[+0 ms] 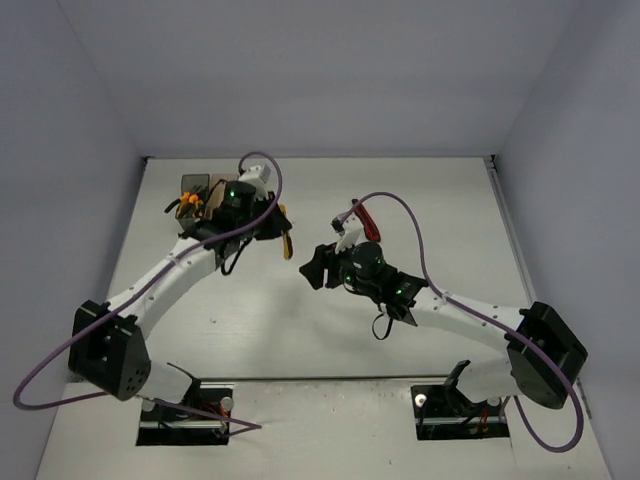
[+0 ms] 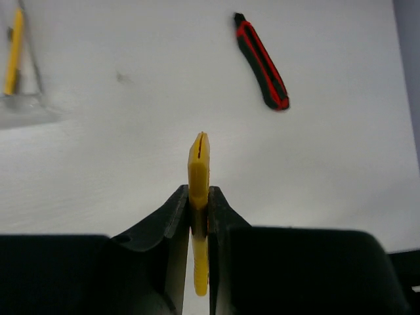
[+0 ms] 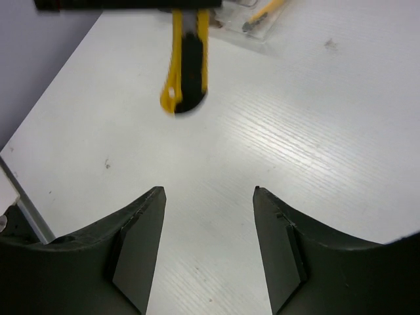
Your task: Sort the tools into containers
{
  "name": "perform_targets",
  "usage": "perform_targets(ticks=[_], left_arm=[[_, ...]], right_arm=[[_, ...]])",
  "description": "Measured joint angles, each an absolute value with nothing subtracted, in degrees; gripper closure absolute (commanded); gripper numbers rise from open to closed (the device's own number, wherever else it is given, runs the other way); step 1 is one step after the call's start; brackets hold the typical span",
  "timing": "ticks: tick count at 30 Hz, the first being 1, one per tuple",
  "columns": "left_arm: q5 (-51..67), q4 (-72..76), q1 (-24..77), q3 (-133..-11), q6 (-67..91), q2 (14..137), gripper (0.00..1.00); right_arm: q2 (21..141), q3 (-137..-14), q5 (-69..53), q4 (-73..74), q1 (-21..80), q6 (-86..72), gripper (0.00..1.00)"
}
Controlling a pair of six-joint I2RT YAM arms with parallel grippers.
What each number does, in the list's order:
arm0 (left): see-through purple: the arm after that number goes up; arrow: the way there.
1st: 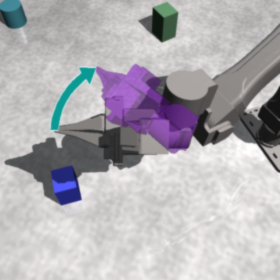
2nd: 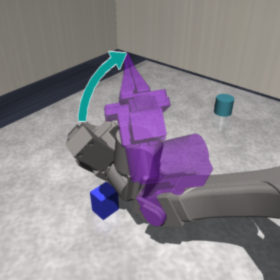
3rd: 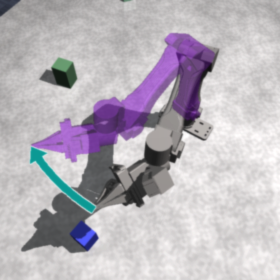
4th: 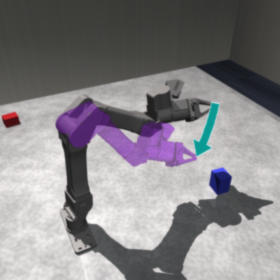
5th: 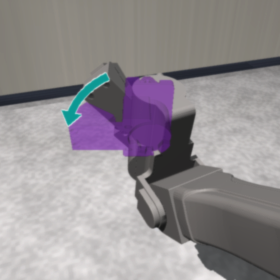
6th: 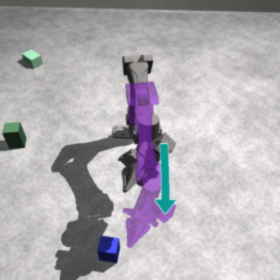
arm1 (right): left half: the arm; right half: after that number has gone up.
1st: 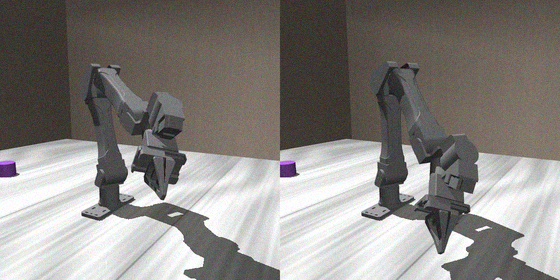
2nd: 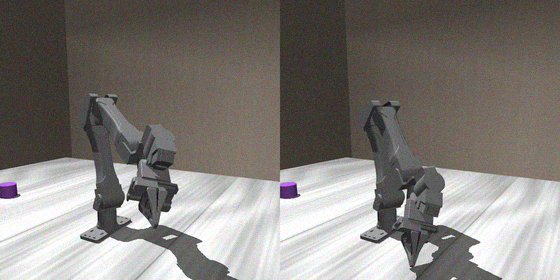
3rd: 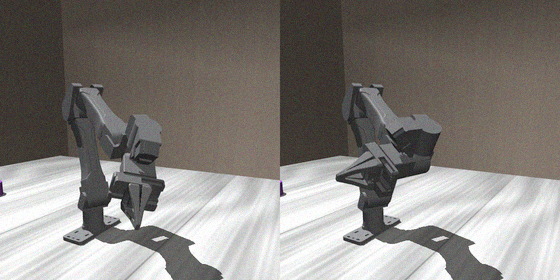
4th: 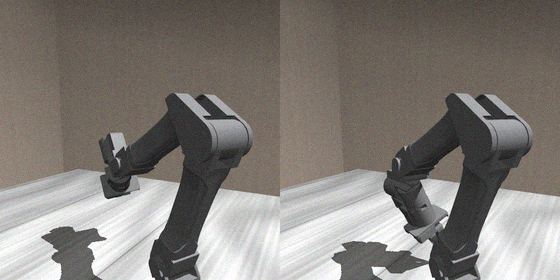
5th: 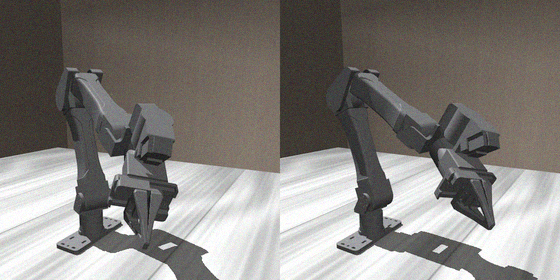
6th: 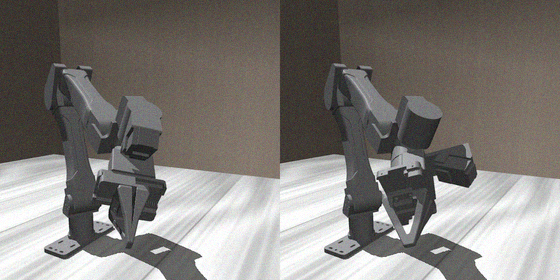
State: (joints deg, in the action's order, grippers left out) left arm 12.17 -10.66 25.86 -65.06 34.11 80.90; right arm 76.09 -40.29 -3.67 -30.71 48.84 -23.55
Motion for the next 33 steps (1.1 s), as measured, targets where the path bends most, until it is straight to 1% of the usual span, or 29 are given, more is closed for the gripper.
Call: perform_targets(ticks=[6, 13, 16, 18, 19, 20, 22, 23, 24, 27, 30, 33], left_arm=[[11.83, -20.77, 16.53, -84.15, 24.03, 95.51, 1.0], [11.07, -30.47, 11.85, -110.95, 13.62, 118.9, 1.0], [11.03, -33.27, 10.49, -117.01, 11.34, 125.99, 0.98], [10.81, -35.07, 9.66, -119.1, 10.41, 129.02, 0.87], [10.7, -35.76, 9.32, -119.9, 10.08, 130.27, 0.72], [10.59, -36.17, 9.14, -120.29, 9.67, 131.05, 0.68], [10.31, -37.0, 8.68, -120.46, 9.08, 131.78, 0.55], [10.25, -37.41, 8.53, -120.46, 8.67, 131.92, 0.51], [10.18, -37.57, 8.47, -120.46, 8.33, 131.9, 0.48], [10.0, -37.72, 8.53, -120.44, 7.79, 131.43, 0.44], [9.73, -37.82, 8.8, -119.62, 7.27, 129.78, 0.44], [9.1, -38.26, 9.23, -117.02, 7.25, 125.22, 0.43]], right_arm=[[68.17, -36.32, -2.14, -27.16, 44.71, -22.41, 0.47], [61.68, -31.84, -1.63, -20.79, 41.93, -22.23, 0.46], [59.54, -31.13, -1.61, -18.23, 41.89, -22.06, 0.46], [58.25, -30.8, -1.52, -16.86, 41.73, -21.85, 0.46], [57.71, -30.72, -1.47, -16.22, 41.58, -21.73, 0.46], [57.4, -30.72, -1.16, -15.7, 41.56, -21.54, 0.46], [57.23, -30.74, -0.27, -15.0, 41.44, -21.13, 0.46], [57.29, -30.76, 0.17, -14.65, 41.3, -20.9, 0.46], [57.53, -30.88, 0.73, -14.21, 41.15, -20.74, 0.45], [59.71, -32.66, 2.34, -12.74, 40.32, -20.1, 0.45], [63.15, -36.15, 3.78, -11.2, 38.91, -19.14, 0.44], [67.81, -41.43, 5.18, -9.87, 36.7, -17.81, 0.4]])
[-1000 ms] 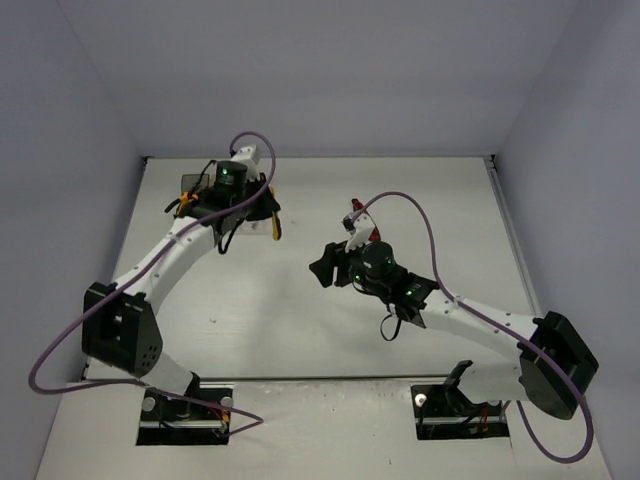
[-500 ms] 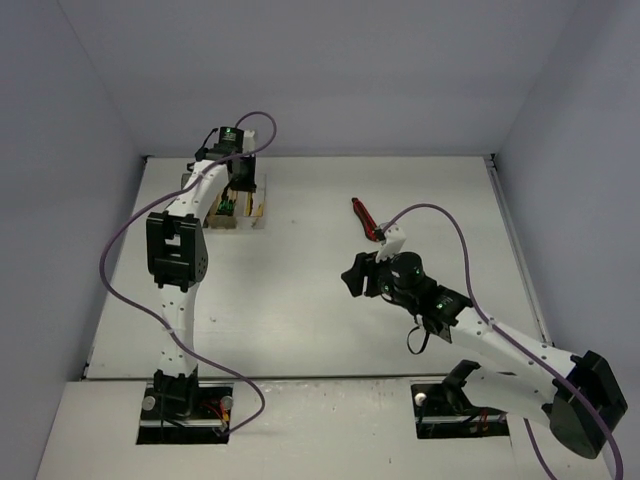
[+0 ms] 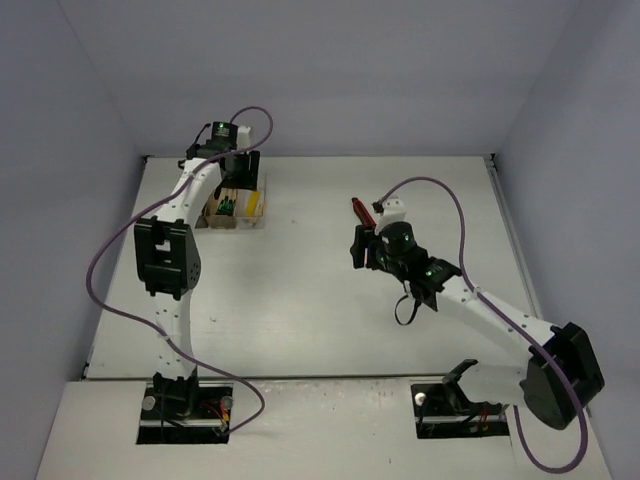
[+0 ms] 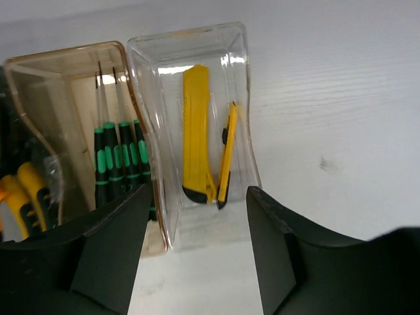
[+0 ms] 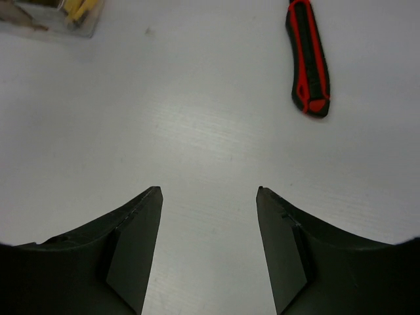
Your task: Sort the tools into containers
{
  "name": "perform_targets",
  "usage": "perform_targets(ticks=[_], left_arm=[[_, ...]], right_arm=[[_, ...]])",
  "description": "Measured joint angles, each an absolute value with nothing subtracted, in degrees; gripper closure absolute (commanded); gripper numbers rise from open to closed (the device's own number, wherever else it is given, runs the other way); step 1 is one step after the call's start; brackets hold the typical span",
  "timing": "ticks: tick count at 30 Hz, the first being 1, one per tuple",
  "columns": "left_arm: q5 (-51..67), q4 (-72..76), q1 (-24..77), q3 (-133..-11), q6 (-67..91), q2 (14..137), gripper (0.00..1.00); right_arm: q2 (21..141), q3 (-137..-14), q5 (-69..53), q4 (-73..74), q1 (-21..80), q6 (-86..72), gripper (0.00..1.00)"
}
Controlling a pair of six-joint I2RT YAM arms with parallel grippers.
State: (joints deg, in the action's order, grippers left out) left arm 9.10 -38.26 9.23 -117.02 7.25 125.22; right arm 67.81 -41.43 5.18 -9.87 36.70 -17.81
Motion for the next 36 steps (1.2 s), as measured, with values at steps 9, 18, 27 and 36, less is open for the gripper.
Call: perform_targets(ticks=[9, 18, 27, 36], left_arm=[[6.12, -37.43, 11.07, -104.05, 10.05, 91.42, 0.3], [-3.37, -36.33, 10.87, -74.27, 10.64, 52.14, 0.27], [-6.36, -36.05, 10.87, -51.76, 12.08, 42.33, 0.27], [-4.79, -33.7, 10.86, -49.95, 12.64, 42.54, 0.27]], right_arm=[[88.63, -59.07, 3.37, -7.88, 23.07, -14.36, 0.35], [113.82, -77.21, 1.46, -2.83, 19.53, -7.02, 0.36], [120.87, -83.04, -1.65, -0.27, 19.55, -3.43, 0.45], [121.84, -84.84, -2.33, 0.76, 20.26, -2.8, 0.91]])
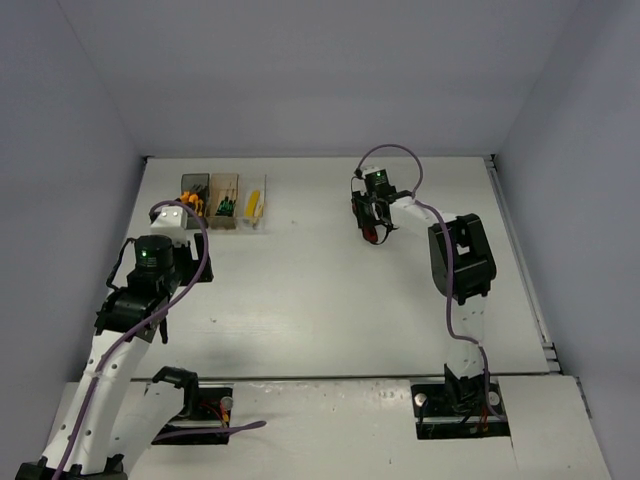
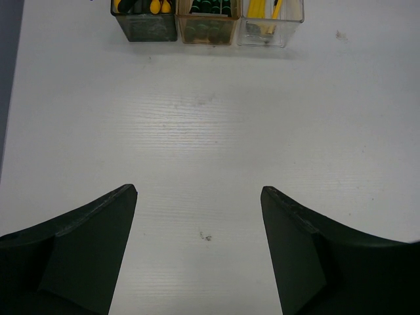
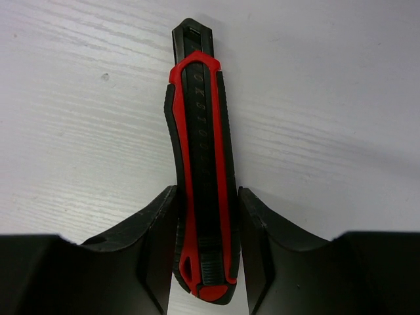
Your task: Sort the tools into containers
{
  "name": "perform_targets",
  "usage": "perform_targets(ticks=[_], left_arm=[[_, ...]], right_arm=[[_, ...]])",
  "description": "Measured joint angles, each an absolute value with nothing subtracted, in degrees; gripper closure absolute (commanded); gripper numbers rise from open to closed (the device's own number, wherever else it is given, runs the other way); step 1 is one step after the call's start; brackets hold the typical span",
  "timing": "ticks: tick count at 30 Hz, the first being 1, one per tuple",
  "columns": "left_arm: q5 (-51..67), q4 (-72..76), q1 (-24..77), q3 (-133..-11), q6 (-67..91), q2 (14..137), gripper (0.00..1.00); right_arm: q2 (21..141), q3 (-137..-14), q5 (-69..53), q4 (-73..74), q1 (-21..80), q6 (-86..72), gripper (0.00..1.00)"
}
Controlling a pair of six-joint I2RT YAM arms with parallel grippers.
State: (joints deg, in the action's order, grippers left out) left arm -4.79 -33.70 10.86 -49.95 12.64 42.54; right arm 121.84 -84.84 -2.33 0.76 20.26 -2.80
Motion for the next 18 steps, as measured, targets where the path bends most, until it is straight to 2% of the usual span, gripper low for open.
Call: perform_targets(ticks=[1, 3, 11, 18], left_arm=[[-4.59, -33.55, 10.87, -49.95, 12.64, 42.61, 0.27], [-4.25, -33.4, 10.87, -49.9, 12.64, 42.65, 0.27], [-2.42, -32.91, 10.87, -49.83, 12.88, 42.87, 0.27], [5.66, -29.91, 10.87, -49.16, 18.9, 45.02, 0.27]], right_arm=[[121.84, -84.85, -2.32, 0.79, 20.51, -2.89, 0.96], [121.84, -84.94, -2.33, 0.97, 21.3, -3.18, 1.0], [121.8, -85.1, -3.73, 1.33, 26.9, -8.82, 1.0], [117.2, -80.44, -7.05, -2.6, 32.96, -18.96, 1.0]])
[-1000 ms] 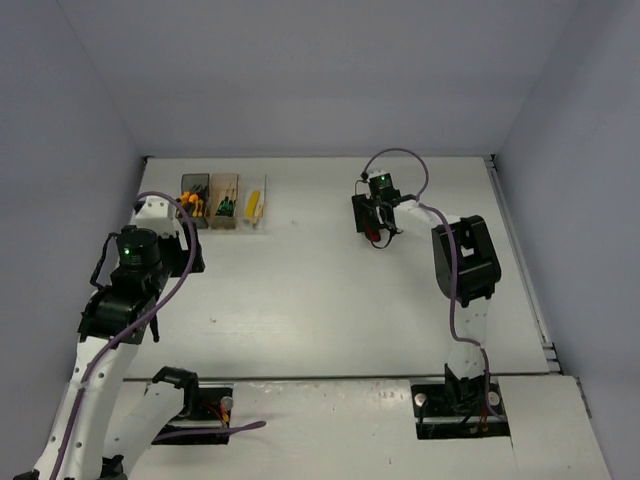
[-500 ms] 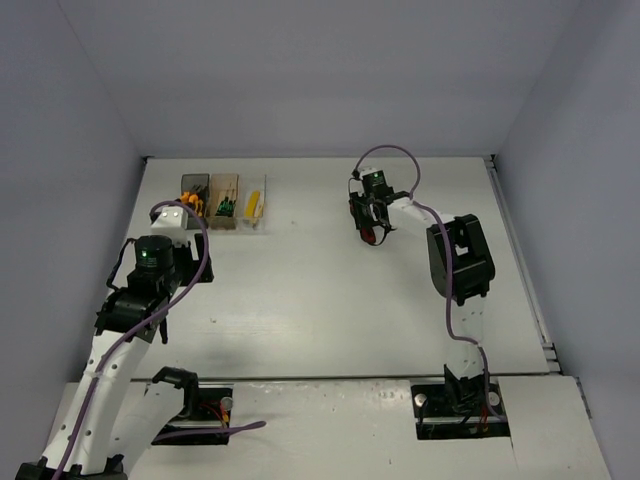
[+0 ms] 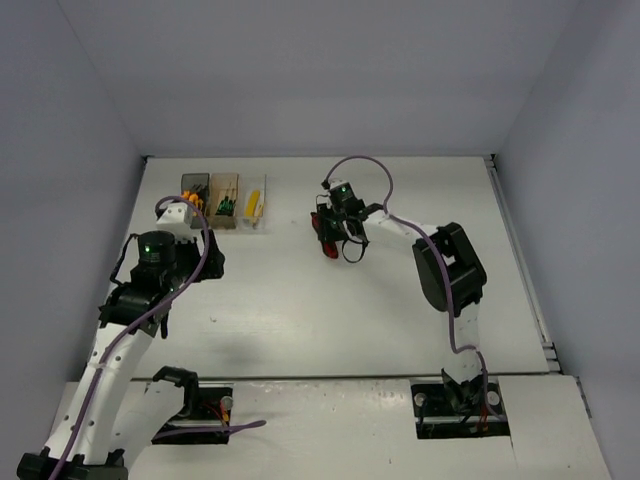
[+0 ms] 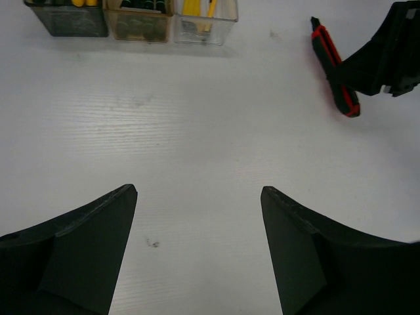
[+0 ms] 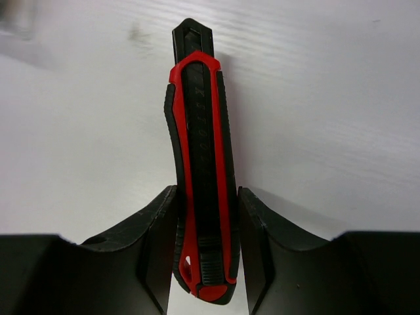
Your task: Sort the tools into containers
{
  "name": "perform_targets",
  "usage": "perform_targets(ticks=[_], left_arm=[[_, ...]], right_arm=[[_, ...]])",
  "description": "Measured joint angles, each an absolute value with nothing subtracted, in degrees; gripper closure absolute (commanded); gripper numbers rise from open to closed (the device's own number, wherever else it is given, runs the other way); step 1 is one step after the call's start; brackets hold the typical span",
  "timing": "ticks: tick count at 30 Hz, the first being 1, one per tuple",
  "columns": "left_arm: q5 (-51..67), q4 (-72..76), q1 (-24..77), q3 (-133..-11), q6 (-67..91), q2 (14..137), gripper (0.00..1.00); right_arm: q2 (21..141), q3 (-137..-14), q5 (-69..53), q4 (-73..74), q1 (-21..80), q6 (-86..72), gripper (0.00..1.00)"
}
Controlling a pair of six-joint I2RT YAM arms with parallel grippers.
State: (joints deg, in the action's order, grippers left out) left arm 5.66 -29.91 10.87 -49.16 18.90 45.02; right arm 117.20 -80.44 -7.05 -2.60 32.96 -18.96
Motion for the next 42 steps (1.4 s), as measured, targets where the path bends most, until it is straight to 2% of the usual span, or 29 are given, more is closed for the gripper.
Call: perform_targets(ticks=[10, 19, 26, 33, 36, 39, 42], left_arm=[[13.28, -18.7, 15.4, -44.21, 32.94, 50.33, 0.27], [8.57, -7.49, 24.0, -44.21, 39.26, 59.3, 0.27], [3.69, -3.74, 25.45, -44.21, 41.14, 63.66, 0.29], [1.03, -0.75, 26.43, -44.51, 42.58, 66.97, 0.39], [0.68, 0.11, 26.97, -44.86, 42.98, 68.49, 0.51], [0.56, 0.46, 27.3, -45.42, 43.5, 69.66, 0.59], [0.73, 0.86, 27.42, -46.15, 43.85, 70.48, 0.73]], right_arm=[[104.07, -65.8, -13.89, -20.15, 39.46, -27.62, 1.0], [99.2, -57.32, -15.23, -30.54, 44.99, -31.13, 1.0], [97.13, -55.73, -15.52, -34.1, 45.45, -32.29, 1.0], [96.25, -55.34, -16.03, -35.96, 45.59, -32.91, 1.0], [96.25, -54.88, -16.13, -36.14, 45.8, -32.99, 1.0], [96.25, -54.74, -16.29, -36.35, 45.84, -33.02, 1.0], [96.25, -54.72, -16.19, -36.48, 45.79, -33.01, 1.0]])
